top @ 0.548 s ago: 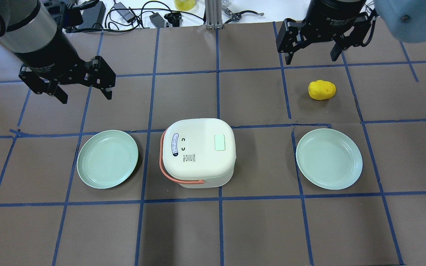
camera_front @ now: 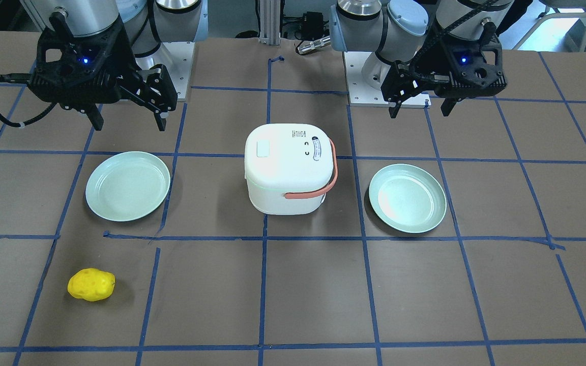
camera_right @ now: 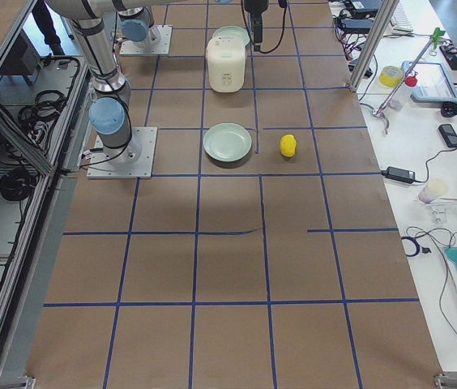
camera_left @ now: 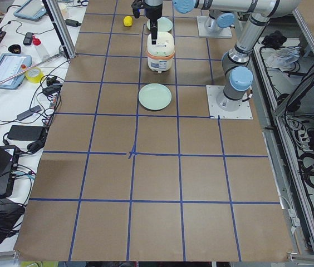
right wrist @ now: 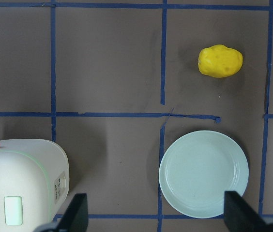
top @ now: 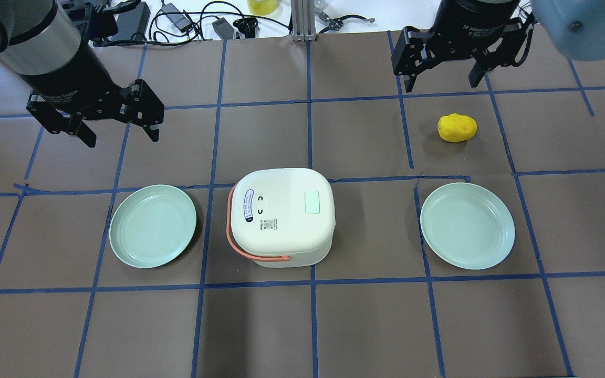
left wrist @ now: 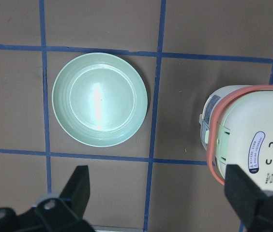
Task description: Press rice cooker button
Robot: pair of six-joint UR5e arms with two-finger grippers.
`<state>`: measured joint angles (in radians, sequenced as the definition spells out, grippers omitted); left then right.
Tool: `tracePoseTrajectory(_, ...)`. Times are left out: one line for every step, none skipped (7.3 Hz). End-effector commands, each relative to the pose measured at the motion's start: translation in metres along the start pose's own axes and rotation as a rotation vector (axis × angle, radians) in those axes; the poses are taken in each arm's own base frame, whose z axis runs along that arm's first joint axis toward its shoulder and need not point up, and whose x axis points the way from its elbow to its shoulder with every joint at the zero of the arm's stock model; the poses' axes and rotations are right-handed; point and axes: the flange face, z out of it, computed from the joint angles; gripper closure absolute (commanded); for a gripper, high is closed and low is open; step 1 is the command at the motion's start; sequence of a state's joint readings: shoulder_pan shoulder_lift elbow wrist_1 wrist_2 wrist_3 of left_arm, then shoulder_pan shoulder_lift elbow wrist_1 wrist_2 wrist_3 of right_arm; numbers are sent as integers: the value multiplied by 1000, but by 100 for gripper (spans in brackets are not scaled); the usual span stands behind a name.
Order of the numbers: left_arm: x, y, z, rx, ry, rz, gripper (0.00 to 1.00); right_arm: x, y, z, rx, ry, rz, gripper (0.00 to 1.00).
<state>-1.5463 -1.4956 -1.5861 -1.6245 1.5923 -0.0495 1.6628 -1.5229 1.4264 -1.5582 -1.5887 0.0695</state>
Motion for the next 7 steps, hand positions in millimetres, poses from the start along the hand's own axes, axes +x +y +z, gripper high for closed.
tracePoseTrajectory(0,0,0,0,0,-1,0,-1,1,-2,3,-3,-2,11)
tracePoseTrajectory(0,0,0,0,0,-1,0,-2,1,-3,4,-15,0,11)
tracePoseTrajectory(0,0,0,0,0,0,0,-2,1,-3,4,-17,0,11)
tracePoseTrajectory(0,0,0,0,0,0,0,-2,1,-3,7,-17,0,12)
tracePoseTrajectory(0,0,0,0,0,0,0,-3,1,-4,7,-17,-2,12)
tracePoseTrajectory(0,0,0,0,0,0,0,-3,1,-4,7,-17,-2,12)
tracePoseTrajectory(0,0,0,0,0,0,0,-3,1,-4,7,-17,-2,10)
